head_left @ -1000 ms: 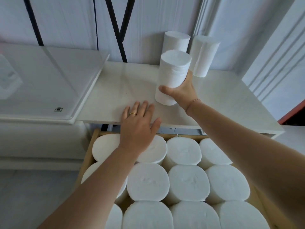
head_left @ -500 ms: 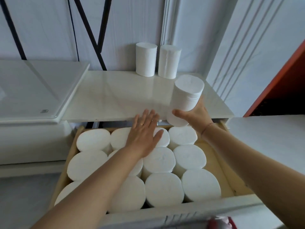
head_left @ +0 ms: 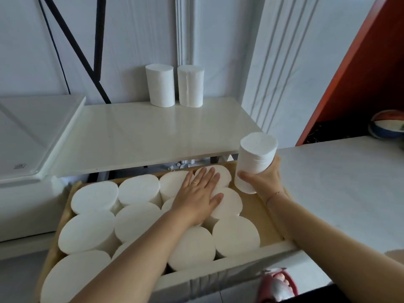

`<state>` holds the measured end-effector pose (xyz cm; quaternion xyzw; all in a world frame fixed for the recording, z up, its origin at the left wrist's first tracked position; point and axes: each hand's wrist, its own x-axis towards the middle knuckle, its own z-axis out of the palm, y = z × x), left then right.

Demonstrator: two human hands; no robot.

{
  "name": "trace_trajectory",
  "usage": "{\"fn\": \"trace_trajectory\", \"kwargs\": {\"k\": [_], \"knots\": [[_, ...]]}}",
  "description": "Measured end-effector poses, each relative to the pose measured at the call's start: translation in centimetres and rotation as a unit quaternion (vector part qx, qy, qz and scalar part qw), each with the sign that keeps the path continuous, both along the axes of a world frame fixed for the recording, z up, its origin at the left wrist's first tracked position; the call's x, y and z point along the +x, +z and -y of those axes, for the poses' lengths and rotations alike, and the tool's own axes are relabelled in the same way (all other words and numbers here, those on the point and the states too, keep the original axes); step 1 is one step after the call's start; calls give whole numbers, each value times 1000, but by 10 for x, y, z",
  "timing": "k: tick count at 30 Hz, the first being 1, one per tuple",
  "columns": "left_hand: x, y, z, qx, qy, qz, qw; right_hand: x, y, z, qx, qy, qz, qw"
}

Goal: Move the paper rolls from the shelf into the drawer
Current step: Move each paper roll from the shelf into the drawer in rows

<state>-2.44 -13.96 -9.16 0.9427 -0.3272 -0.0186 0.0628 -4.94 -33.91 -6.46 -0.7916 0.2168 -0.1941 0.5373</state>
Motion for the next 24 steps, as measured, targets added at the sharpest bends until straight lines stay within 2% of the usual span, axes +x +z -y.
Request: {"fn": "trace_trajectory", "kwargs": {"k": [7,11,15,17,19,24], "knots": [[-1,-1,1,-8,5,9,1000,12,-8,-12,-42,-59,-67,995],[-2,0,0,-11,5,8,1000,11,-7,-13,-36,-35,-97,994],[-1,0,0,-7,4,6,1000,9,-1,-4,-24,-9,-77,997],[0,0,0,-8,3,3,1000,7,1,0,15,11,-63,998],[0,-1,0,-9,4,0,1000,7,3,3,93,34,-43,994],[1,-2,0,-16,3,-1,1000,11,20,18,315,63,-93,942]]}}
